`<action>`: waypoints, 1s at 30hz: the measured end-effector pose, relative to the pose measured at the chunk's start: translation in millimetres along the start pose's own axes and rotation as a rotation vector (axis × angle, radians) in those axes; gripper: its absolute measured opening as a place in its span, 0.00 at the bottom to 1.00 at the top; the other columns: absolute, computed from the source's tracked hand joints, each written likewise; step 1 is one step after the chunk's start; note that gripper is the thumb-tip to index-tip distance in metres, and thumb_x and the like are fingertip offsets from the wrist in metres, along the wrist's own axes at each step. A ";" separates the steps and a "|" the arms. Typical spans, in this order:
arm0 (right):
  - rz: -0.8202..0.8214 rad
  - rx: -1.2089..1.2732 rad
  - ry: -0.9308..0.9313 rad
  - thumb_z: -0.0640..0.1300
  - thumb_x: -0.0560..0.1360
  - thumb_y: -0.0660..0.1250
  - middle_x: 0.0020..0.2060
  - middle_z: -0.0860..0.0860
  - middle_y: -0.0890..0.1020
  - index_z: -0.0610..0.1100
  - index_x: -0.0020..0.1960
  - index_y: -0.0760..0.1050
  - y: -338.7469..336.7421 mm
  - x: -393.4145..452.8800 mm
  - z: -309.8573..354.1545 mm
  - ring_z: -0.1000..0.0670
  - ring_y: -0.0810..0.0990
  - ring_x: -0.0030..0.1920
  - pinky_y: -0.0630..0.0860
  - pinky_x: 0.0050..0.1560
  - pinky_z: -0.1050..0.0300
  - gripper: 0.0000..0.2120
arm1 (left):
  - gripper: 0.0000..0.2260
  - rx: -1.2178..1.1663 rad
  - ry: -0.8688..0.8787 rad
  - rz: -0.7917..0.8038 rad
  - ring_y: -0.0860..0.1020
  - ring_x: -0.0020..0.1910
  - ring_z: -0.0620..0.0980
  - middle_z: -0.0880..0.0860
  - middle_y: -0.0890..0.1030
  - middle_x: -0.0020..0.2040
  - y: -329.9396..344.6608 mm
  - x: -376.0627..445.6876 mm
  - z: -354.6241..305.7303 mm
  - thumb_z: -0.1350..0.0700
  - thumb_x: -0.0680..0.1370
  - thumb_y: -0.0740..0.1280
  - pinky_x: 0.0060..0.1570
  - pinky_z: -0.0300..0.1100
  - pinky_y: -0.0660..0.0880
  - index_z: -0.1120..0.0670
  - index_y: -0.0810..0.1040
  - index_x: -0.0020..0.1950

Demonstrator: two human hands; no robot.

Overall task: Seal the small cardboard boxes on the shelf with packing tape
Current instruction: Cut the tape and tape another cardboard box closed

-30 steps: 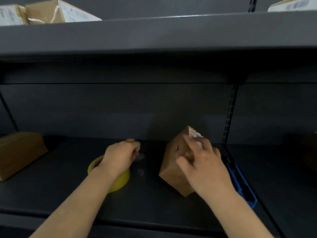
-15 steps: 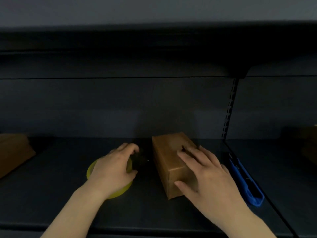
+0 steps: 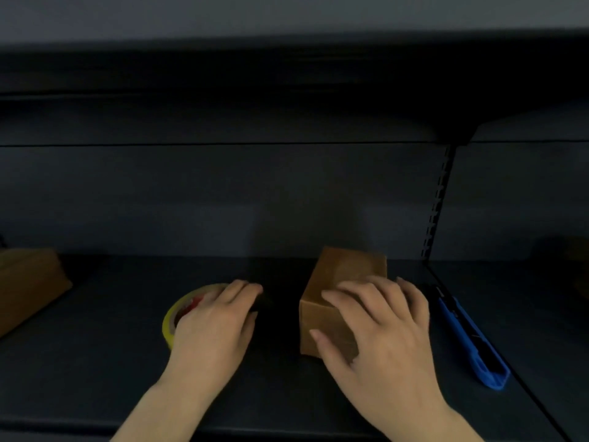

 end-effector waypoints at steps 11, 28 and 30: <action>0.404 -0.077 -0.007 0.62 0.62 0.72 0.59 0.55 0.79 0.54 0.63 0.75 -3.9 14.3 -12.5 0.49 0.78 0.59 0.77 0.49 0.48 0.31 | 0.14 -0.241 -0.170 -0.348 0.79 0.41 0.49 0.51 0.80 0.51 -34.2 -14.8 23.7 0.65 0.71 0.69 0.36 0.40 0.74 0.55 0.77 0.55; -0.069 0.561 -0.145 0.56 0.68 0.70 0.43 0.59 0.81 0.49 0.51 0.80 -63.6 68.6 55.1 0.60 0.78 0.45 0.77 0.49 0.57 0.15 | 0.16 -0.535 -0.075 -0.420 0.75 0.46 0.30 0.26 0.73 0.50 -110.7 -30.7 -41.1 0.54 0.70 0.63 0.42 0.20 0.68 0.32 0.69 0.48; -0.062 0.529 -0.163 0.50 0.70 0.71 0.37 0.57 0.82 0.48 0.43 0.82 -68.5 71.1 54.3 0.58 0.79 0.39 0.77 0.45 0.54 0.06 | 0.15 -0.553 -0.058 -0.424 0.76 0.45 0.32 0.31 0.74 0.53 -112.5 -33.1 -46.6 0.54 0.72 0.64 0.41 0.21 0.70 0.33 0.70 0.50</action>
Point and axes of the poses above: each hand's wrist, its own x-axis towards the middle knuckle, its own y-axis out of the palm, z = x × y, the point moved 2 cm from there along x, towards the middle knuckle
